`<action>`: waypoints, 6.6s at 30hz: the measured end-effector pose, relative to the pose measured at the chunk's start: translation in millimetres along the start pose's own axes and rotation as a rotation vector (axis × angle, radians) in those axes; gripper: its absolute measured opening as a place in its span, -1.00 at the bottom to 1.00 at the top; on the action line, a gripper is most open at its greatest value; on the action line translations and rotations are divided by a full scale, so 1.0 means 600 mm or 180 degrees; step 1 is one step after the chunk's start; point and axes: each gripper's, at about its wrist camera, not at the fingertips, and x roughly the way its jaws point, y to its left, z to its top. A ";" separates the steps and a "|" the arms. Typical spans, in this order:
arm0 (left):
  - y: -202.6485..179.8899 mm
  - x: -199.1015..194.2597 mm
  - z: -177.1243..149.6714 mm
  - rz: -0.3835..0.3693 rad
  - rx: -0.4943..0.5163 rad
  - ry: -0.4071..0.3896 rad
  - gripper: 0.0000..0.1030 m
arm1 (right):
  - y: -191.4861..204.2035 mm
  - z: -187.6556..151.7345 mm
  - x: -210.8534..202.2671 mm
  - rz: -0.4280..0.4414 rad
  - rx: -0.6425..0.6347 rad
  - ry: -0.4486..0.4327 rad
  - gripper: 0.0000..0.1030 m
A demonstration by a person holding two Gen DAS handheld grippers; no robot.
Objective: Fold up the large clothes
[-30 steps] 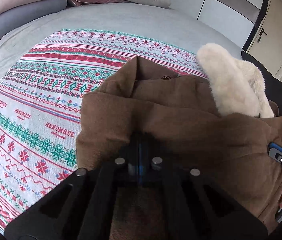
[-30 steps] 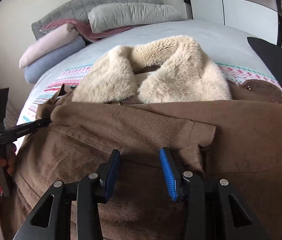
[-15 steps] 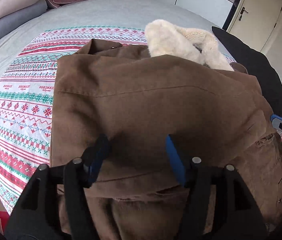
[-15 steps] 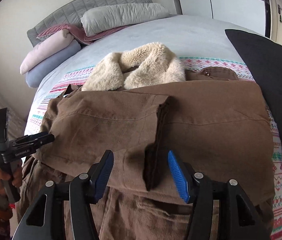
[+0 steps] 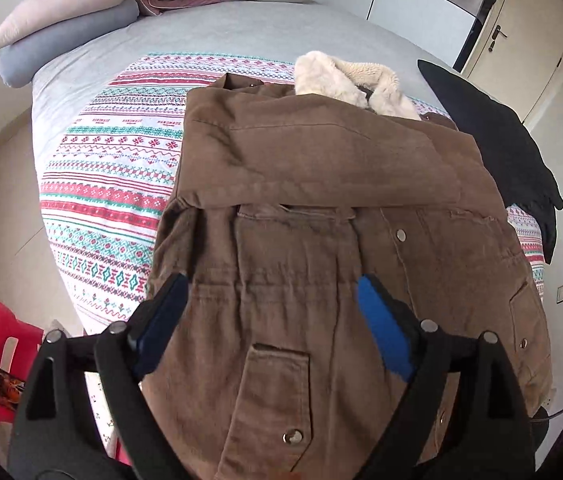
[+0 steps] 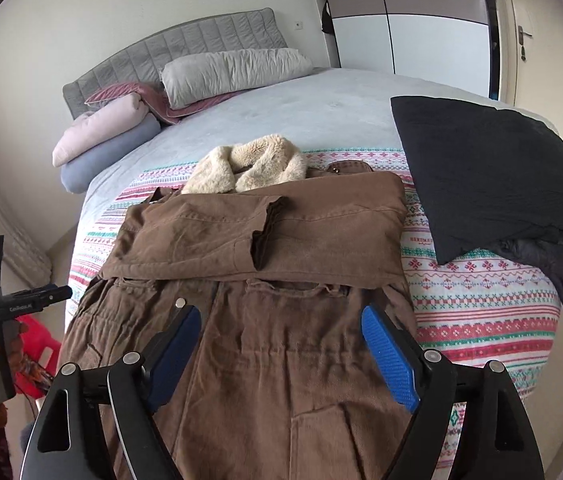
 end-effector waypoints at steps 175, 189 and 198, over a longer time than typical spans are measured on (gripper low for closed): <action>0.179 0.434 0.430 0.0249 -0.0552 -0.0646 -0.77 | -0.225 0.357 0.539 -0.0621 0.0644 0.0077 -0.18; 0.126 0.238 0.424 0.0255 -0.0511 -0.1819 -0.82 | -0.182 0.377 0.403 -0.0578 0.0462 -0.0564 -0.81; 0.134 0.322 0.482 0.0620 -0.0467 -0.1697 -0.79 | -0.147 0.435 0.426 -0.1180 0.0167 -0.0805 -0.80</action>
